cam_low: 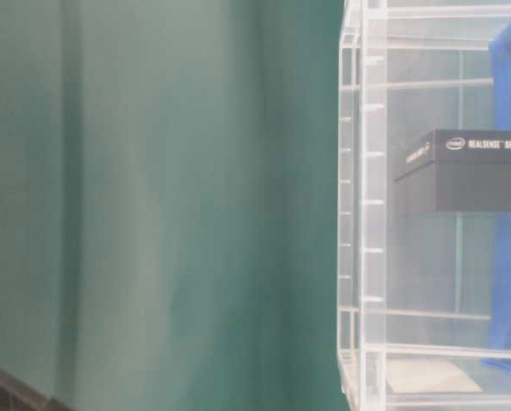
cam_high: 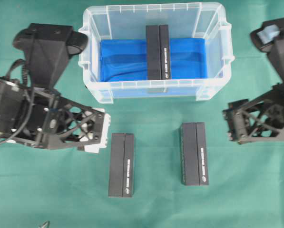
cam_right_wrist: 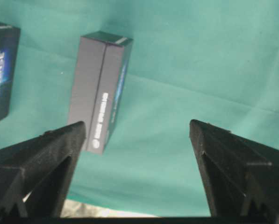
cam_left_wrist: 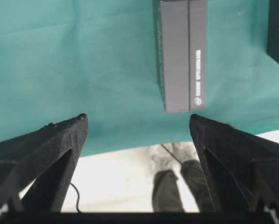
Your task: Take the box out of the case with both arms.
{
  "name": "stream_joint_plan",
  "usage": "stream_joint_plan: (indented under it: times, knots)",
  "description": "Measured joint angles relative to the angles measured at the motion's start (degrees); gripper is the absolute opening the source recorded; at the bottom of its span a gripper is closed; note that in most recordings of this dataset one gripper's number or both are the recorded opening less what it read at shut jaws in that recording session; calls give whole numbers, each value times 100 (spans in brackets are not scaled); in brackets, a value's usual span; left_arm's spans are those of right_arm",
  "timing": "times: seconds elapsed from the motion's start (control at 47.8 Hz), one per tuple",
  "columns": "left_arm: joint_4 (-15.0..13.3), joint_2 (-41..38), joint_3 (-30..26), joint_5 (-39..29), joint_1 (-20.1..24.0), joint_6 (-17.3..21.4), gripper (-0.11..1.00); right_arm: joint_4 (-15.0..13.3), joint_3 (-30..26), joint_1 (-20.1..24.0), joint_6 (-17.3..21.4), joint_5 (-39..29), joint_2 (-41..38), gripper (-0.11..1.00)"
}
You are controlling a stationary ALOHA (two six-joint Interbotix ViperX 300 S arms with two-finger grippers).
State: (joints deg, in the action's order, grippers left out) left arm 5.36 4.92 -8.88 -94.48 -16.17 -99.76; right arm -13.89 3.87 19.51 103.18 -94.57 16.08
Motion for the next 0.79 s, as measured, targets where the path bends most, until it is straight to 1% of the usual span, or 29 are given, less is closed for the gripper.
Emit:
stream_joint_plan:
  times: [0.167, 0.272, 0.46, 0.565, 0.795]
  knots:
    - [-9, 378, 492, 0, -123, -255, 87, 0, 281, 0, 9, -9, 378, 89]
    - [-18, 712, 905, -18, -246, -519, 87, 0, 448, 9, 9, -62, 598, 89]
    - [-18, 1213, 1459, 185, -448, -896, 87, 0, 642, 9, 18, -123, 861, 89]
    - [-26, 1327, 1573, 334, -466, -932, 87, 9, 668, 9, 9, -123, 861, 89]
    - [-35, 1354, 1608, 352, -466, -923, 87, 9, 668, 9, 9, -132, 861, 89]
